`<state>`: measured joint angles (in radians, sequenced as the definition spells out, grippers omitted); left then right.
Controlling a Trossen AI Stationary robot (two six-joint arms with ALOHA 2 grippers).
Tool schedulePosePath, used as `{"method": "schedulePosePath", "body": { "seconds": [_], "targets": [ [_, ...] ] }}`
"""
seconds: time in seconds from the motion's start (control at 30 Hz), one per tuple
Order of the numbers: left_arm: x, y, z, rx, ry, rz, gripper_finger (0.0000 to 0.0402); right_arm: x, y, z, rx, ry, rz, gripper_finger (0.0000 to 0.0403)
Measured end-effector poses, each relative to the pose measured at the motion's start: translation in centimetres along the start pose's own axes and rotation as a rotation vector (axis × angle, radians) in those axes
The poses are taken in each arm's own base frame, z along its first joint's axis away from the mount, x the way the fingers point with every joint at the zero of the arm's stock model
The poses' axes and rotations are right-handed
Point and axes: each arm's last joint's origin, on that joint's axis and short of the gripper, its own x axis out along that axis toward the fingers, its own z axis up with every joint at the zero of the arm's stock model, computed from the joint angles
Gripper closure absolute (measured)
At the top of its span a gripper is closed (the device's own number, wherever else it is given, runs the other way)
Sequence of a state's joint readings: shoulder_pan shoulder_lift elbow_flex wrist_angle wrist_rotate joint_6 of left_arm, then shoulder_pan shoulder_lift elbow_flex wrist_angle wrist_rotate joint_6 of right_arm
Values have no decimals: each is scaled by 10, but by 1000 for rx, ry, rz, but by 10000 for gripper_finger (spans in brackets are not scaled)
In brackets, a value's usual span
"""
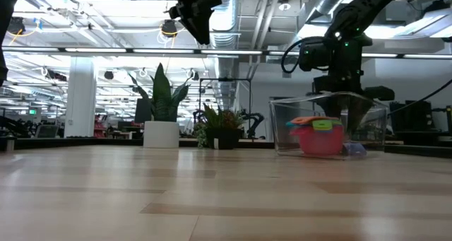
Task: Nest measuring cups in basket
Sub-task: Adjust the nested measuring cups in the transparent bin
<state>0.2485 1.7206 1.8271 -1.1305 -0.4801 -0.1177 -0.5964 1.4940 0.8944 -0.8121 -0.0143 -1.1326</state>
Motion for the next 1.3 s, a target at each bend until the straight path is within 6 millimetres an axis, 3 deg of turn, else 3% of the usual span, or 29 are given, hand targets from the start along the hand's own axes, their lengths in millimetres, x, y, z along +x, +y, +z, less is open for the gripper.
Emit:
{"method": "schedulePosePath", "body": {
  "seconds": [0.23, 0.5, 0.63, 0.87, 1.0, 1.3],
  "targets": [
    [6, -3, 0, 7, 17, 0, 288, 0, 0, 0, -131, -9, 2, 182],
    [47, -25, 0, 92, 127, 7, 288, 0, 2, 4, -146, -45, 12, 182],
    [50, -28, 0, 145, 130, 18, 288, 0, 3, 7, -133, -49, 12, 182],
    [31, -18, 1, 140, 81, 126, 288, 0, 5, 11, 221, -44, 20, 182],
    [29, -17, 0, 140, 86, 131, 288, 0, 7, 15, 436, -41, 29, 182],
    [29, -17, -2, 151, 109, 134, 288, 0, 14, 26, 735, -30, 46, 182]
  ]
}}
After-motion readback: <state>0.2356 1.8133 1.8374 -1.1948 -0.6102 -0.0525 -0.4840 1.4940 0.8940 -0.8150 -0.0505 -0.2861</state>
